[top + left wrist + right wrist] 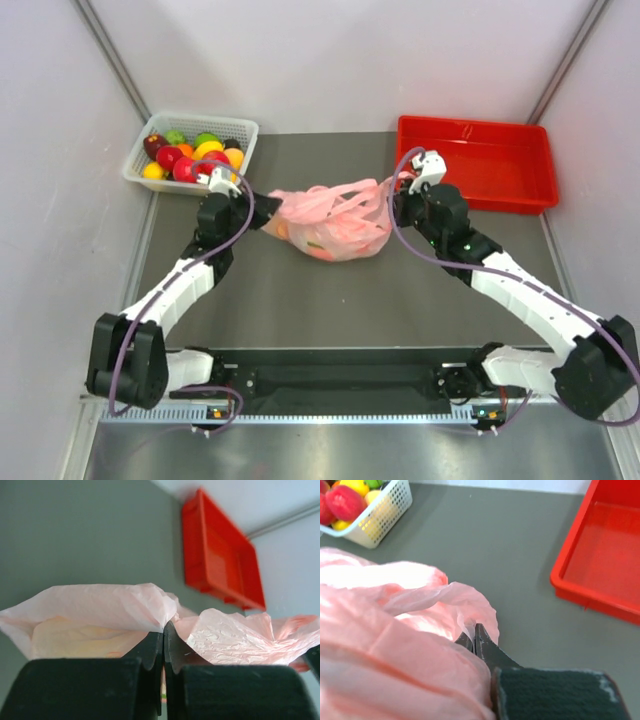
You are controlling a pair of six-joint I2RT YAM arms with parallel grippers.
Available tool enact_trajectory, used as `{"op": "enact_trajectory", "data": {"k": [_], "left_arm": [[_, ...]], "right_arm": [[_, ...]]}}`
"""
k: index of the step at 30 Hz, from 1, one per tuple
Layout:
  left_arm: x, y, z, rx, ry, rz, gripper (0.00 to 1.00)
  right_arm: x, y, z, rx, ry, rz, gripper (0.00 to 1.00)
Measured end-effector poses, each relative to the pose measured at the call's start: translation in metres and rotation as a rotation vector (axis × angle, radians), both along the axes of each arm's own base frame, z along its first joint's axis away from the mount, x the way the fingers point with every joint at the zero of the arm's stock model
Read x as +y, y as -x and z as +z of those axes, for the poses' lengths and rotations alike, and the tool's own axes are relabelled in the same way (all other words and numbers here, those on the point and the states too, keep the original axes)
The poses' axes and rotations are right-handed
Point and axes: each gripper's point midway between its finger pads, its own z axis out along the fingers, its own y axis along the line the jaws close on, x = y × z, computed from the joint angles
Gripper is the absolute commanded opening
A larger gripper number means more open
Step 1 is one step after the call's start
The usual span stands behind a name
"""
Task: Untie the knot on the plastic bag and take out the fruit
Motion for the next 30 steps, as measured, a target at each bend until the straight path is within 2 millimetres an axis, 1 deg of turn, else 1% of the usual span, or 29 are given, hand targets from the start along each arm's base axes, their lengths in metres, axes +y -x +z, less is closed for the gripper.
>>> {"op": "enact_trajectory", "data": {"k": [2,4,6,8,9,10,12,13,14,15,16,17,18,19,20,21,22,24,25,27,28,30], "left_arm": [[0.006,-0.017,0.017,-0.074,0.011,0.027,0.0],[0.014,-0.03,0.033,-0.151,0.019,0.059,0.0],[0.019,-0.036,0.044,-0.205,0.023,0.078,0.0],[0.021,-0.037,0.052,-0.248,0.025,0.083,0.0],[0.021,-0.035,0.052,-0.266,0.028,0.077,0.0],[0.02,-0.031,0.047,-0.269,0.032,0.072,0.0],[0.02,-0.018,0.024,-0.246,0.043,0.064,0.0],[0.021,-0.007,0.002,-0.212,0.046,0.059,0.0],[0.021,0.008,-0.025,-0.158,0.05,0.053,0.0],[0.022,0.02,-0.048,-0.108,0.047,0.051,0.0],[0.023,0.036,-0.074,-0.042,0.047,0.046,0.0],[0.023,0.051,-0.095,0.012,0.045,0.04,0.0],[0.023,0.065,-0.109,0.047,0.047,0.033,0.0],[0.021,0.078,-0.118,0.075,0.051,0.02,0.0],[0.019,0.089,-0.12,0.076,0.054,0.006,0.0],[0.016,0.096,-0.116,0.06,0.06,-0.011,0.06],[0.014,0.102,-0.106,0.026,0.068,-0.031,0.13],[0.008,0.111,-0.082,-0.057,0.087,-0.071,0.33],[0.007,0.117,-0.067,-0.106,0.098,-0.09,0.55],[0.007,0.13,-0.042,-0.195,0.108,-0.119,0.71],[0.007,0.134,-0.035,-0.22,0.108,-0.126,0.8],[0.009,0.145,-0.019,-0.266,0.096,-0.14,0.88]], "right_arm": [[0.002,-0.012,0.005,-0.024,0.004,-0.004,0.0],[0.003,-0.021,0.01,-0.046,0.004,-0.01,0.0],[0.003,-0.029,0.015,-0.07,0.004,-0.017,0.0],[0.001,-0.036,0.018,-0.087,0.005,-0.024,0.0],[0.001,-0.038,0.018,-0.091,0.006,-0.027,0.0],[0.0,-0.04,0.017,-0.092,0.009,-0.028,0.0],[0.001,-0.042,0.013,-0.088,0.009,-0.024,0.0],[0.002,-0.043,0.01,-0.085,0.007,-0.021,0.0],[0.003,-0.043,0.006,-0.076,0.007,-0.016,0.0],[0.004,-0.042,-0.002,-0.061,0.009,-0.013,0.0],[0.004,-0.041,-0.011,-0.042,0.011,-0.011,0.0],[0.004,-0.039,-0.023,-0.016,0.015,-0.011,0.0],[0.003,-0.037,-0.031,0.003,0.019,-0.012,0.0],[0.002,-0.034,-0.042,0.028,0.023,-0.015,0.0],[0.0,-0.031,-0.051,0.049,0.027,-0.018,0.0],[-0.001,-0.029,-0.057,0.069,0.029,-0.021,0.01],[-0.002,-0.027,-0.063,0.086,0.03,-0.027,0.02],[-0.005,-0.026,-0.066,0.105,0.027,-0.038,0.08],[-0.005,-0.026,-0.067,0.112,0.025,-0.041,0.09],[-0.006,-0.025,-0.07,0.125,0.022,-0.042,0.12],[-0.006,-0.024,-0.071,0.133,0.021,-0.04,0.12],[-0.006,-0.022,-0.074,0.147,0.02,-0.032,0.15]]}}
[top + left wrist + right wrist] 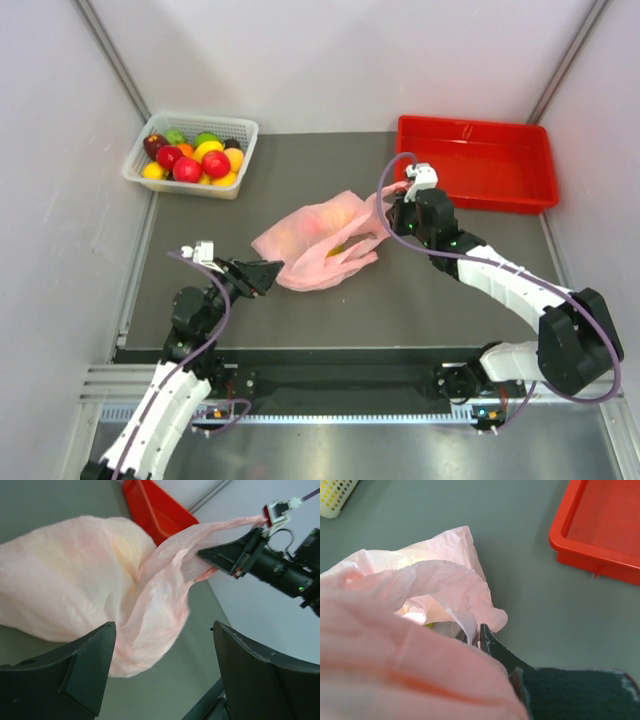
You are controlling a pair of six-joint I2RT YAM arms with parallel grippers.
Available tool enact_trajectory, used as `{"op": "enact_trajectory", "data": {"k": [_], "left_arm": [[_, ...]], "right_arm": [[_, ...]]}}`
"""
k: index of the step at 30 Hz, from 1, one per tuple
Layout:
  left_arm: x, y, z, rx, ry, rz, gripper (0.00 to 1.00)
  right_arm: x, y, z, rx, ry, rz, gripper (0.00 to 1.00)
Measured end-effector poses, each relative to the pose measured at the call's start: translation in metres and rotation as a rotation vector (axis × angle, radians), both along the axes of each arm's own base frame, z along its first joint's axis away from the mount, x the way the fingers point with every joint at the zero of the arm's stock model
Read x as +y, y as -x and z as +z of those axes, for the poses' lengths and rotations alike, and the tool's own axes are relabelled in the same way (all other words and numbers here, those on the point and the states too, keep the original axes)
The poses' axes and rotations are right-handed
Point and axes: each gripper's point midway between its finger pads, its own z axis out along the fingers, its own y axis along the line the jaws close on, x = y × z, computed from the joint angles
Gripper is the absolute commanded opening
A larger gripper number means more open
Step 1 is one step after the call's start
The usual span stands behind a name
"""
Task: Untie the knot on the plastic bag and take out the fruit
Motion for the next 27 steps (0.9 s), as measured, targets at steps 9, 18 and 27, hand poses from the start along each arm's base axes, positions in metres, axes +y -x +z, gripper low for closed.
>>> {"op": "enact_trajectory", "data": {"k": [9,18,27], "left_arm": [[0.0,-0.009,0.067,0.014,-0.19,-0.02,0.99],[-0.087,-0.046,0.039,0.178,-0.552,-0.251,0.99],[-0.132,-0.105,0.032,0.117,-0.855,-0.194,0.99]], "right_arm": [[0.009,0.017,-0.013,0.052,0.013,0.104,0.24],[0.017,0.031,-0.022,0.093,0.037,0.199,0.29],[0.02,0.041,-0.026,0.138,0.035,0.243,0.33]]}}
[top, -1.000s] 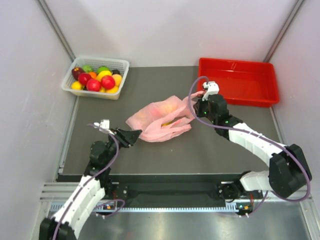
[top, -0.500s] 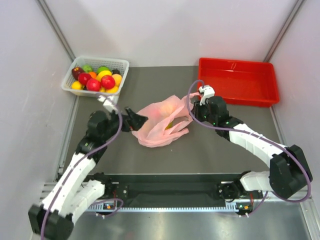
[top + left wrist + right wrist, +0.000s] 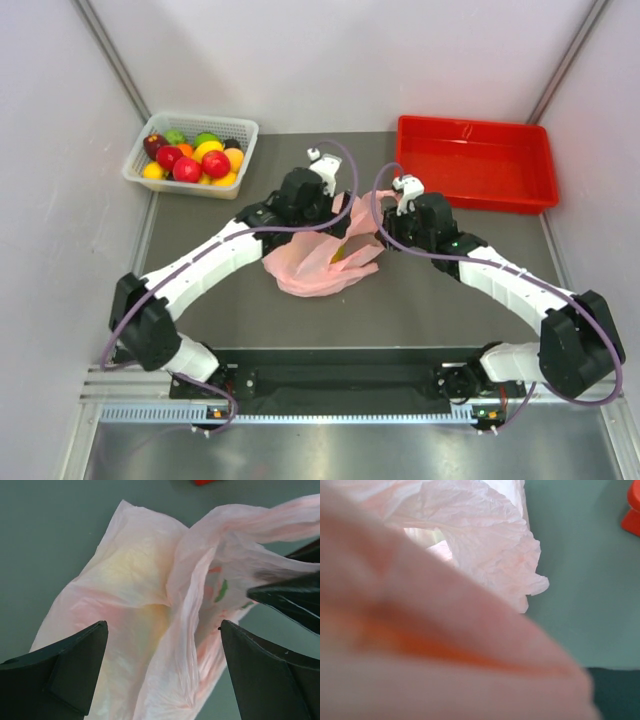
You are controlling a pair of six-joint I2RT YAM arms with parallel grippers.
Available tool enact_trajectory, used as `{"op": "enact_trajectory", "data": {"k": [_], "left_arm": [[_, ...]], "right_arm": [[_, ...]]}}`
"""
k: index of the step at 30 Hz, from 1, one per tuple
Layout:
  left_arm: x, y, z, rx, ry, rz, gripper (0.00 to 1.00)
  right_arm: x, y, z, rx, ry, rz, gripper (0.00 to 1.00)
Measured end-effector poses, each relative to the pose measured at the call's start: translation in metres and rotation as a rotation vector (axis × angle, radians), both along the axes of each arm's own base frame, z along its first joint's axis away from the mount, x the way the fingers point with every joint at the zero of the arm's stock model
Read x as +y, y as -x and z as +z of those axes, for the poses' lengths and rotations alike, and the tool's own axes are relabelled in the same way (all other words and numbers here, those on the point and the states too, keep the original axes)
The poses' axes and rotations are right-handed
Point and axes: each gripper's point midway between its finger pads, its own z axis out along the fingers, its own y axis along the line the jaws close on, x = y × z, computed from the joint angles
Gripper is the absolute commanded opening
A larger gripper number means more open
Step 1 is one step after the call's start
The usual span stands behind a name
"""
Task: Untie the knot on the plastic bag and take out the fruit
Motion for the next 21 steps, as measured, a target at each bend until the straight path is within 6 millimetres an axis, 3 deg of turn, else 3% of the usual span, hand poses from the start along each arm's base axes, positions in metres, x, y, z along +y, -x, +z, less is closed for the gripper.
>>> {"op": "enact_trajectory", "data": {"k": [5,8,9,11,12,16,19,21], "left_arm": [[-0.011,-0.01,-0.039,0.02,-0.161,-0.013,0.99],[-0.015,-0.01,-0.063,0.047,-0.237,-0.034,0.84],[-0.016,-0.009,-0.072,0.059,-0.258,-0.041,0.62],[-0.016,-0.009,-0.086,0.08,-0.294,-0.042,0.32],[-0.013,-0.009,-0.095,0.093,-0.32,-0.038,0.0],[0.004,-0.014,-0.103,0.087,-0.404,0.026,0.0],[0.014,-0.02,-0.088,0.041,-0.41,0.087,0.0],[0.022,-0.023,-0.064,-0.011,-0.387,0.138,0.0]], "right_arm": [[0.002,0.004,0.005,0.005,-0.024,0.006,0.34],[0.003,0.005,0.008,0.007,-0.042,0.001,0.31],[0.004,0.005,0.009,0.01,-0.048,0.0,0.28],[0.004,0.005,0.009,0.019,-0.06,-0.008,0.21],[0.004,0.005,0.009,0.025,-0.065,-0.014,0.19],[0.002,0.004,0.007,0.038,-0.075,-0.05,0.09],[-0.005,0.003,-0.001,0.054,-0.064,-0.103,0.03],[-0.015,0.003,-0.01,0.075,-0.044,-0.152,0.0]]}}
